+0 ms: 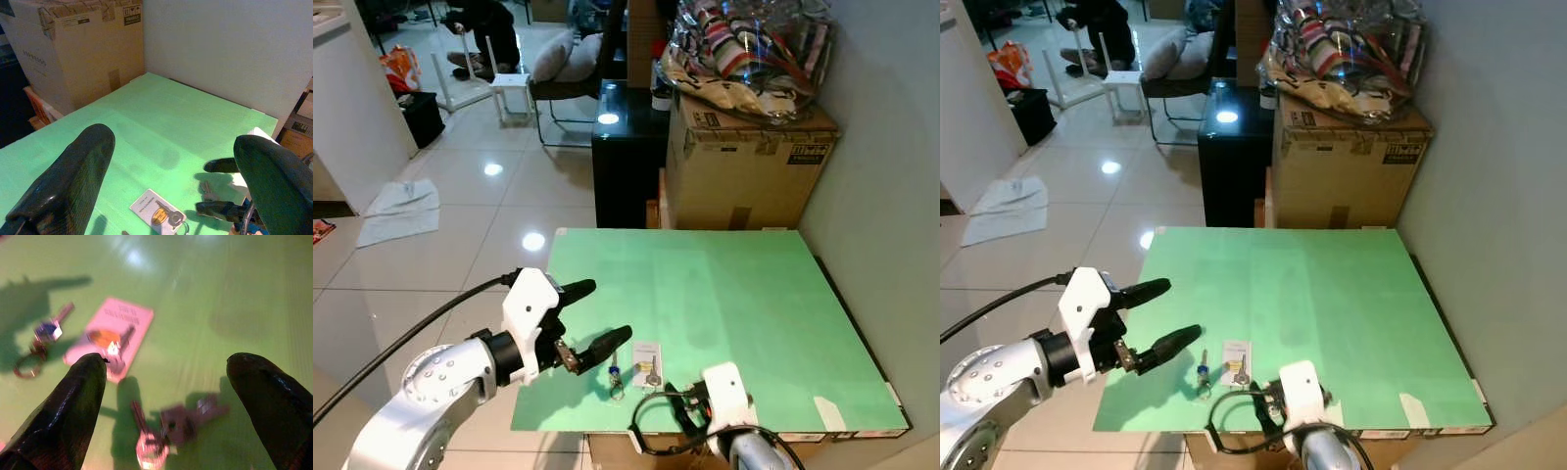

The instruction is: Hang keys on a hook

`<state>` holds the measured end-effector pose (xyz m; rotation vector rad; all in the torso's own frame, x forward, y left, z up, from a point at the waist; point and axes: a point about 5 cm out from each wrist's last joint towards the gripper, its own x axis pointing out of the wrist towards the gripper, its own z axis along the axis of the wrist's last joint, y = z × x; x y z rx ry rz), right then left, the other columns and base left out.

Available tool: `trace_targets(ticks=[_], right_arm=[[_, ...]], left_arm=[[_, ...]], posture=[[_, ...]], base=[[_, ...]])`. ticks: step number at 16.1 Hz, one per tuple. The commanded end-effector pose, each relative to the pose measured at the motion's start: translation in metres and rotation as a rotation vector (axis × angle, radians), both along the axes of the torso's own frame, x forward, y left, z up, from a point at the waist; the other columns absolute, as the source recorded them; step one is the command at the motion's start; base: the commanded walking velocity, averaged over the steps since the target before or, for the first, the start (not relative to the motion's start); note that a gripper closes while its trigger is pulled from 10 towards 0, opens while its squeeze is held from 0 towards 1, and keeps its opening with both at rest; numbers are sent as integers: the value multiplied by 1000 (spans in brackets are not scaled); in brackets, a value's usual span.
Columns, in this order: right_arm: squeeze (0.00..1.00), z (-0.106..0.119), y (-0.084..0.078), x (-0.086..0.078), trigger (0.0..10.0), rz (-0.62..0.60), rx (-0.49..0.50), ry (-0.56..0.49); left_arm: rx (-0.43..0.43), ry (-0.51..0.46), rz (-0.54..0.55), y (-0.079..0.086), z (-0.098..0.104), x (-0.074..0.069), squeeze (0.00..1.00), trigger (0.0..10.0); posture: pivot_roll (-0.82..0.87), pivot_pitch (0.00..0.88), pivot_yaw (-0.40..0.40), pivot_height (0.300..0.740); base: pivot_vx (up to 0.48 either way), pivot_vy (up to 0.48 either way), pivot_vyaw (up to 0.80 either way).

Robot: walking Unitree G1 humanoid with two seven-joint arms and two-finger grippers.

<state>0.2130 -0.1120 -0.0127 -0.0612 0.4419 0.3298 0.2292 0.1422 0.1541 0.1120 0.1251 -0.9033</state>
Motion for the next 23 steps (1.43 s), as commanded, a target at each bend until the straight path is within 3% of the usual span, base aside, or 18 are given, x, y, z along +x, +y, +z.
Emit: trace_targets(ticks=[1,5,8,12,23], right_arm=[[1000,3,2,2,10000,-7,18,-18],[1000,8,7,12,10000,-52,122,-21],[1000,8,21,17,10000,-17,168,2],[1000,-1,34,15,10000,53,160,58],[1000,-18,46,8,10000,125,116,175]], left_arm=[[10,-16,7,-1,1,3,0,10000],[10,-22,8,-3,0,2,0,10000],[29,-21,19,2,-2,-1,0,10000],[44,-16,31,6,-3,-6,0,10000],[50,-13,46,9,-4,-8,0,10000]], posture=[[-8,46,27,740],[5,52,28,740],[29,55,25,740],[64,54,17,740],[74,44,14,740]], base=[[0,0,0],[0,0,0],[0,0,0],[0,0,0],[0,0,0]])
